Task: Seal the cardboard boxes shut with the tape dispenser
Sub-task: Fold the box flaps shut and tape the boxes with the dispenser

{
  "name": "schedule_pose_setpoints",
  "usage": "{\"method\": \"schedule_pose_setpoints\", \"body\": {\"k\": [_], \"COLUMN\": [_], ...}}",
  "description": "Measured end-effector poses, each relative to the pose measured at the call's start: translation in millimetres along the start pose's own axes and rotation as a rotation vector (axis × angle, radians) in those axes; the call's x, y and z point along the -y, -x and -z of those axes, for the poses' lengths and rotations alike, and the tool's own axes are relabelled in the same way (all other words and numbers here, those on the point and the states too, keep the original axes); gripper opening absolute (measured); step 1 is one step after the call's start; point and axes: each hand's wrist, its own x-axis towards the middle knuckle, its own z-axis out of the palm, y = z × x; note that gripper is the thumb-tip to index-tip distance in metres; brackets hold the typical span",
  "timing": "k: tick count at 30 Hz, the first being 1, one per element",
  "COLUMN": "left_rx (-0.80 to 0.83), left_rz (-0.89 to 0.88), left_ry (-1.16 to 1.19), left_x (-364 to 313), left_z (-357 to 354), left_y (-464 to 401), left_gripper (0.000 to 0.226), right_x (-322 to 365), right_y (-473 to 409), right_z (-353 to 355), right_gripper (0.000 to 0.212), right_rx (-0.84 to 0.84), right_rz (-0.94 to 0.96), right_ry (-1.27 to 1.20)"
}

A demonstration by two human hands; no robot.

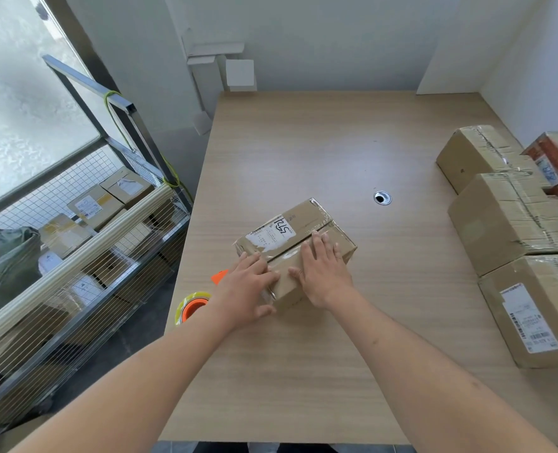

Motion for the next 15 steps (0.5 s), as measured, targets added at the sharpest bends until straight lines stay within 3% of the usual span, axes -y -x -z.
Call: {"method": "schedule_pose_setpoints", "body": {"k": [5, 8, 10, 13, 15], "left_rx": [-0.052, -0.099, -0.124, -0.133, -0.085], "left_rz": [0.017, 0.024, 0.03, 0.016, -0.03], "left_ry": [-0.025, -0.074, -0.095, -0.061, -0.064], "left_x": [0, -1, -9, -21, -16], "left_z": [-5, -5, -6, -9, -7], "left_y": [-3, -4, -8, -14, -16], "left_gripper": [0.067, 0.067, 0.068, 0.073, 0.079], "right_x": [-6, -12, -15, -22, -29], "right_y": [1, 10, 19, 25, 24], "right_z": [0, 3, 3, 2, 0], "right_gripper": [0.064, 0.052, 0.062, 0.081, 0.078], "right_rx": [-0.036, -0.123, -0.096, -0.026, -0.063], "right_rz": [0.027, 0.168, 0.283, 0.326, 0.331], "right_ry": [-0.091, -0.221, -0.283, -0.182, -0.117]}}
